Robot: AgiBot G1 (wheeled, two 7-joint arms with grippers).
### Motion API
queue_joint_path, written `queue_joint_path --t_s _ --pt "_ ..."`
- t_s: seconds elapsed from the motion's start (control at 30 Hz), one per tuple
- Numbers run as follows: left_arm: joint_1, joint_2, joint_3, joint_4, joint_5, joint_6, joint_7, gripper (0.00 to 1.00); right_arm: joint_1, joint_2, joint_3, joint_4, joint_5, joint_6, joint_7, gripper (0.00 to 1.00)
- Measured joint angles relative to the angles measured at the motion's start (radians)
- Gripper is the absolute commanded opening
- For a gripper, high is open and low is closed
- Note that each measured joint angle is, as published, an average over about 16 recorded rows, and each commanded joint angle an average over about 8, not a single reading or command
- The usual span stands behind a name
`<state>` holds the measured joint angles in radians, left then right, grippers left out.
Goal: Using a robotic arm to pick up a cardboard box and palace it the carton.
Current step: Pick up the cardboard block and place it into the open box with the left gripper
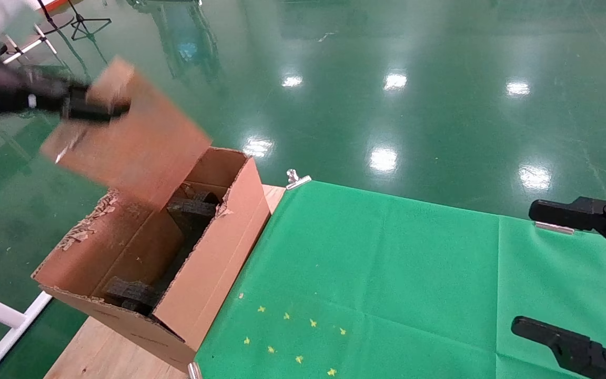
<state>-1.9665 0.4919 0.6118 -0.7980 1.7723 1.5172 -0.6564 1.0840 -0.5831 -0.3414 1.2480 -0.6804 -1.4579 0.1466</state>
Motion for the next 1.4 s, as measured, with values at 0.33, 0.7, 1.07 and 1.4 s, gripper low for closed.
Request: queue_joint_path --t_s 0.33,0.7,1.07,1.4 --pt "0.018 0.062 0.072 0.299 0.145 -0.139 0.17 0.0 0.0 0.0 0.0 0.0 0.0 0.0 0.0 1.0" --pt "0.044 0.159 0.097 0.555 0.205 -0.33 0.244 0.0 0.0 0.0 0.0 0.0 0.0 0.0 0.0 1.0" --pt "0.085 0.245 0.11 0.709 0.227 -0.465 0.233 0.0 0.0 0.0 0.0 0.0 0.0 0.0 0.0 1.0" --pt "0.147 0.306 0.115 0.796 0.235 -0.548 0.163 0.0 0.0 0.0 0.0 0.0 0.0 0.0 0.0 1.0"
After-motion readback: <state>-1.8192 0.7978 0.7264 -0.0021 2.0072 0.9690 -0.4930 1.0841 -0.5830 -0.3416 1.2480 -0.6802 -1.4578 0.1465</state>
